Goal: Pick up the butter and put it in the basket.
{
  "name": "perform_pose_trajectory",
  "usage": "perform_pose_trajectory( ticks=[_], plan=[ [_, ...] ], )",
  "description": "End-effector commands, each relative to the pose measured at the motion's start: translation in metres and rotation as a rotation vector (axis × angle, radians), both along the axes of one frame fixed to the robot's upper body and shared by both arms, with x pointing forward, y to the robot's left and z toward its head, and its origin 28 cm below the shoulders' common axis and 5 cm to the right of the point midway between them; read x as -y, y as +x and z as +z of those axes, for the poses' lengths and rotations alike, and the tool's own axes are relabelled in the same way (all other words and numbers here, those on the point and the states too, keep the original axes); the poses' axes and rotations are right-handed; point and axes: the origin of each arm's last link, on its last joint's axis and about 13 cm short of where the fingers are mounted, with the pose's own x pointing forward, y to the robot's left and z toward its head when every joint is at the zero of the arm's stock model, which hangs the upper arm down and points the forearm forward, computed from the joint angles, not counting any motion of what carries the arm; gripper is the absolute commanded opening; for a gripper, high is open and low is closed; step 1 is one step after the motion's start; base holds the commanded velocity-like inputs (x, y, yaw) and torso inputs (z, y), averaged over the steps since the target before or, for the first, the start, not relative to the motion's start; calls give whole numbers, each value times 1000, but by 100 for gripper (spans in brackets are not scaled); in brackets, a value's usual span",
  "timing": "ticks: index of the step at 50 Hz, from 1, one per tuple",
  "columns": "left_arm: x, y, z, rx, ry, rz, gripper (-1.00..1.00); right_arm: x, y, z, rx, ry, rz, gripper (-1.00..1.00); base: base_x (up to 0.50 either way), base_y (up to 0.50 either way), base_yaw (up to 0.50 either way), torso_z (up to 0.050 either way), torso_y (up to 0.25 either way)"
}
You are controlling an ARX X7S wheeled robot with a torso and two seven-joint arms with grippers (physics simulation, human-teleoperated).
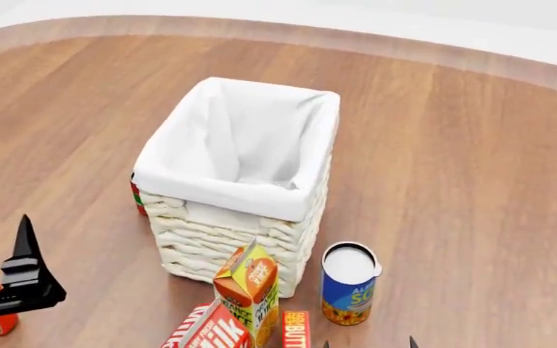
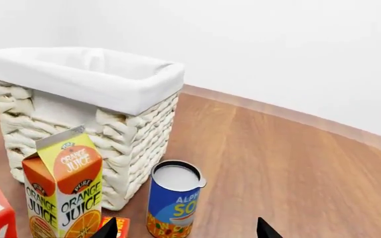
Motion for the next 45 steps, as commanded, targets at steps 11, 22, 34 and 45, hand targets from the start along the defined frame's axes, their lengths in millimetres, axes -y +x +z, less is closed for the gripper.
perform_pose_trajectory(
  ticks=[11, 22, 34, 45],
  plan=[
    [0, 1, 0, -3, -3, 5, 100, 0, 0, 0, -1, -10, -4, 100, 130, 41, 0, 0, 0],
    [-1, 1, 2, 15, -2, -9, 100, 0, 0, 0, 6, -5, -10, 100, 0, 0, 0, 3, -55],
    [-1, 3, 2, 13, -6, -2, 100, 0, 0, 1, 10, -4, -10, 100, 0, 0, 0, 13, -250],
    [-1, 3, 2, 15, -4, -2, 100, 0, 0, 2, 13, -3, -9, 100, 0, 0, 0, 13, -250]
  ],
)
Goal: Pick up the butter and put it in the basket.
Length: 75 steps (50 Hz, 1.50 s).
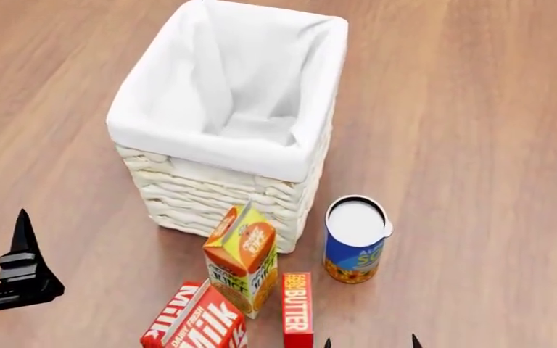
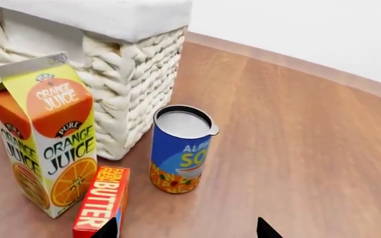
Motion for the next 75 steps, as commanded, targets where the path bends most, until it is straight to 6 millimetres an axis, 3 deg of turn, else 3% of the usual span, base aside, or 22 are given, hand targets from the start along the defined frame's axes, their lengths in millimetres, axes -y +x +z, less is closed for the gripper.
perform_pose_trajectory(
  ticks=[1, 6, 7, 26, 35, 50, 75],
  plan=[
    [0, 0, 0, 3, 1, 0, 100, 0, 0, 1, 3, 1, 1, 100, 0, 0, 0, 13, -250],
    [0, 1, 1, -8, -16, 6, 100, -1, 1, 0, 12, 18, 26, 100, 0, 0, 0, 14, -209],
    [-2, -1, 2, -23, -35, 14, 100, -4, 1, -6, 6, 86, 86, 100, 0, 0, 0, 0, 0],
    [-2, -1, 3, -13, -34, 4, 100, -5, 0, -5, 6, 79, 83, 100, 0, 0, 0, 5, -59],
    [2, -11, 1, -31, -37, 2, 100, -12, -7, -27, -25, 32, 176, 100, 0, 0, 0, 0, 0],
    [2, -17, 0, -27, -22, -6, 100, -17, 9, -38, 72, 23, 224, 100, 0, 0, 0, 0, 0],
    [2, -23, 2, -24, -19, -17, 100, -18, 32, -33, 98, 91, 232, 100, 0, 0, 0, 0, 0]
  ],
)
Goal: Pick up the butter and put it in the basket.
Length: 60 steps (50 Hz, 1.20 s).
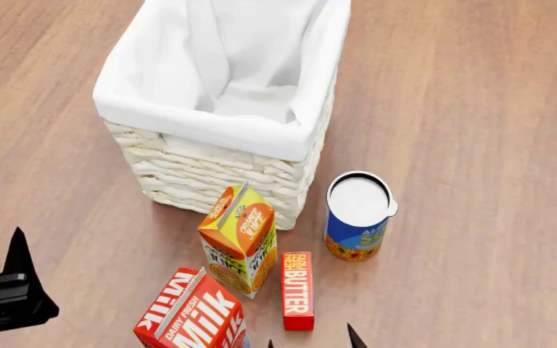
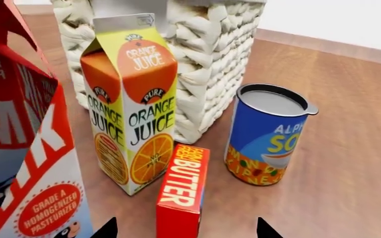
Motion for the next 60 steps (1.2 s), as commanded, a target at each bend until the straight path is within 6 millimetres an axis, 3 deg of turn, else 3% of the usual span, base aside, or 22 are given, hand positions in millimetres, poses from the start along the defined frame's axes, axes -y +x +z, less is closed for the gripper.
perform_pose_trajectory(
  ticks=[1, 8, 60],
  plan=[
    [0, -3, 0, 0, 1, -5, 100, -1, 10, 1, 14, 53, 19, 100, 0, 0, 0, 0, 0],
    [0, -3, 1, -1, 1, -7, 100, -2, 14, -1, 28, 113, 30, 100, 0, 0, 0, 0, 0],
    [3, -18, 8, 10, -16, -18, 100, 6, 45, 3, -76, 21, 21, 100, 0, 0, 0, 0, 0]
  ],
)
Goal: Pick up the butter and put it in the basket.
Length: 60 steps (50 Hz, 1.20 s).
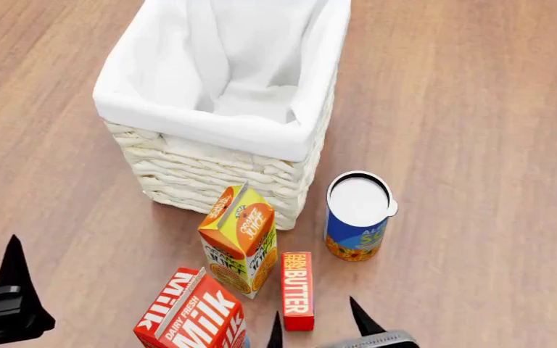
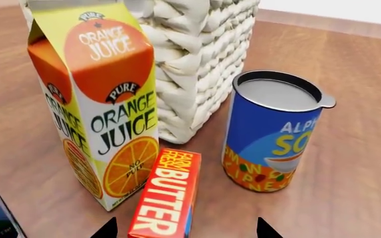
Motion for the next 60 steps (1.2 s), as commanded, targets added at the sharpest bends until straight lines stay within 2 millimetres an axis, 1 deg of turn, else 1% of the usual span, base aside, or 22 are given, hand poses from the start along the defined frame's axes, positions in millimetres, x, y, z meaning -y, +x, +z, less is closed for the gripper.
perform_pose_trajectory(
  ticks=[1, 17, 27, 36, 60],
  plan=[
    [0, -3, 2, 3, -5, 0, 100, 0, 7, 0, -18, -8, 15, 100, 0, 0, 0, 0, 0],
    [0, -6, 5, 7, -15, -2, 100, -2, 15, 0, -40, -13, 29, 100, 0, 0, 0, 0, 0],
    [0, -9, 7, 8, -20, -5, 100, -2, 20, -4, -116, -22, 22, 100, 0, 0, 0, 0, 0],
    [2, -10, 8, 9, -22, -9, 100, -1, 20, -3, -138, -28, 21, 100, 0, 0, 0, 0, 0],
    [1, -13, 11, 14, -32, -10, 100, -2, 25, 0, -143, -40, 24, 100, 0, 0, 0, 0, 0]
  ],
)
